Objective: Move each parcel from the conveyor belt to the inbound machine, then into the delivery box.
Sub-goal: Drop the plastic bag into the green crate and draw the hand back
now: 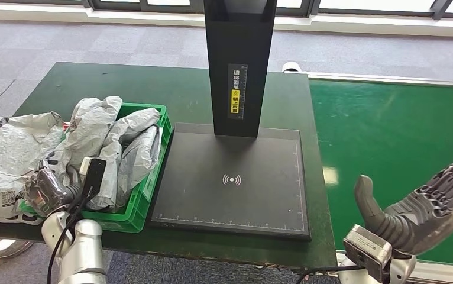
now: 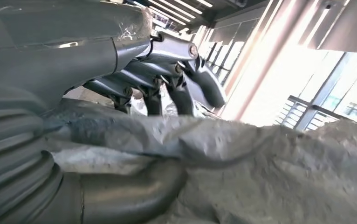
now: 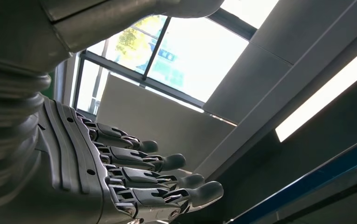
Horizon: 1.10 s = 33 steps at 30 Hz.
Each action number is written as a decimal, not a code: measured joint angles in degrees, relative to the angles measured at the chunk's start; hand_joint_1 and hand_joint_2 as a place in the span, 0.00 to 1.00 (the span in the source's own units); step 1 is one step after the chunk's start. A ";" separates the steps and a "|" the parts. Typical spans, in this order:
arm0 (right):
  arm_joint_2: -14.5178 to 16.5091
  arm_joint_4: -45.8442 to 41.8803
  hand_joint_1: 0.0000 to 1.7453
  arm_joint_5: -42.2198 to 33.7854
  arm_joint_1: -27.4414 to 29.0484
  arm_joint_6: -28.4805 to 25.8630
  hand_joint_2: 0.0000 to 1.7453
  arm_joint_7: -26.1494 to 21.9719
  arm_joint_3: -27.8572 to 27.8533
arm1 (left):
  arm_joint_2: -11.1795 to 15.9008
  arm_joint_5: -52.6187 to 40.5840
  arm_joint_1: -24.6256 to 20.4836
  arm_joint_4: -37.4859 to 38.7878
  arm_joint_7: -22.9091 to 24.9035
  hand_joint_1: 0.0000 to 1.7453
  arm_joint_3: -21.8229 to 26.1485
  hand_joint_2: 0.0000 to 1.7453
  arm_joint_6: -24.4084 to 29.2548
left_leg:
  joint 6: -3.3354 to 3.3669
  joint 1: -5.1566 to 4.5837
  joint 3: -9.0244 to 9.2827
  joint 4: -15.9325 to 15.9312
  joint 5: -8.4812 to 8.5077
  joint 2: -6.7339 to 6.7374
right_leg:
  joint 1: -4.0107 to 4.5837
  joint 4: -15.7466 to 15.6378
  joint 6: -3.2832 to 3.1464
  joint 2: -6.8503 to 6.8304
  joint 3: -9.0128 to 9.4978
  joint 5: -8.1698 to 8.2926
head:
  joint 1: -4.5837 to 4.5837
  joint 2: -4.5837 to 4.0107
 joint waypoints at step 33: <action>0.00 1.18 0.00 -0.11 0.10 0.08 1.00 0.01 0.00 | -0.14 41.68 3.30 -12.88 -19.71 0.00 2.04 0.00 0.00 | 0.00 0.01 -0.02 0.00 0.00 -0.07 | 0.01 0.00 0.00 -0.04 0.02 -0.02 | 0.00 0.00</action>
